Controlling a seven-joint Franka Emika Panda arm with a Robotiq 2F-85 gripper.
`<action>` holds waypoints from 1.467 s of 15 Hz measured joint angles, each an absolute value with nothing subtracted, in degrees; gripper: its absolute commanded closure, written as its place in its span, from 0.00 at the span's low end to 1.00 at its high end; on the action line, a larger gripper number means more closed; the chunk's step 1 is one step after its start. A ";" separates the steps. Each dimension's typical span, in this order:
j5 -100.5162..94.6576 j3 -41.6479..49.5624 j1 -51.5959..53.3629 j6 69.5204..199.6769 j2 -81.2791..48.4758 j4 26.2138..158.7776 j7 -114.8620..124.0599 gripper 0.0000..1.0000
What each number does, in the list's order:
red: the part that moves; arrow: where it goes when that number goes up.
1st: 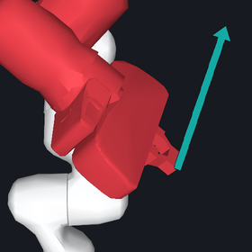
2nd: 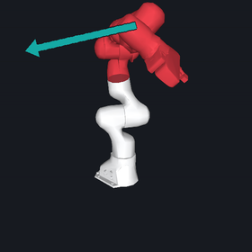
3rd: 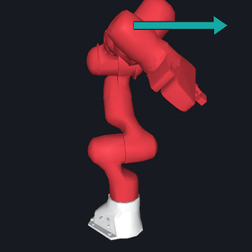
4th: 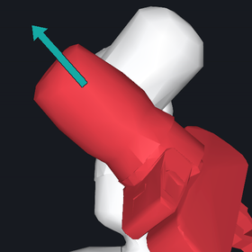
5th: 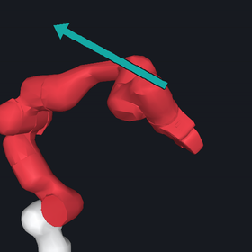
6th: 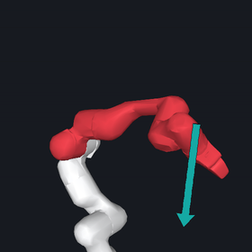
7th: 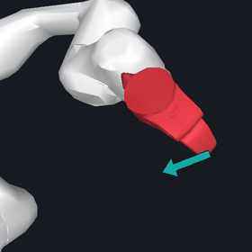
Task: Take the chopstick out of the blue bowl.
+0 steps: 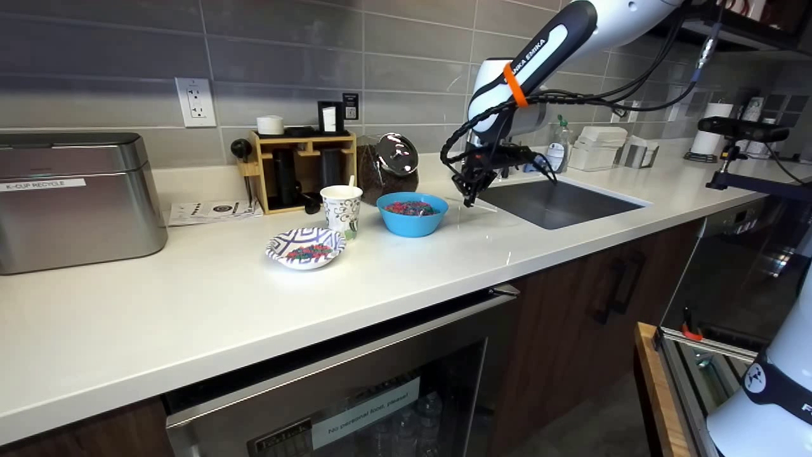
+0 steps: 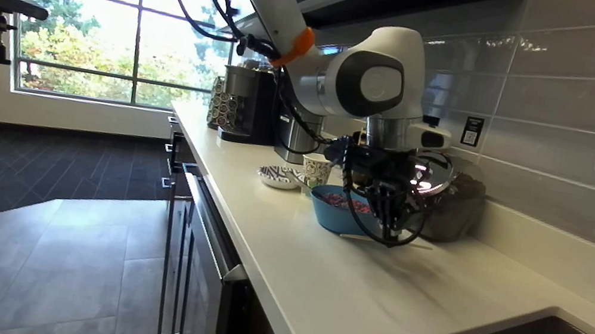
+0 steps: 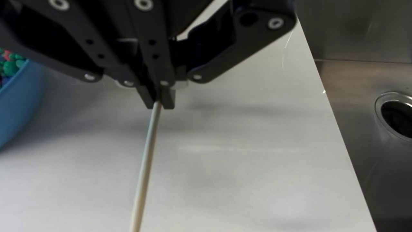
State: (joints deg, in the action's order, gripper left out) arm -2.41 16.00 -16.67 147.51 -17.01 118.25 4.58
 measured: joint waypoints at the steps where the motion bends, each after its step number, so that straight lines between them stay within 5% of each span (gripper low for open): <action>1: -2.38 16.00 -16.73 147.51 -17.24 118.43 4.18 0.98; 3: -2.07 15.99 -16.86 147.55 -17.88 118.61 3.22 0.92; 4: -2.00 15.98 -16.94 147.64 -18.28 118.63 2.85 0.68; 7: -2.00 15.98 -17.09 148.14 -19.44 118.65 2.10 0.59; 15: -1.66 15.40 -16.89 147.00 -17.47 118.39 0.90 0.01; 22: -3.68 15.71 -15.08 125.11 -8.25 113.84 7.29 0.00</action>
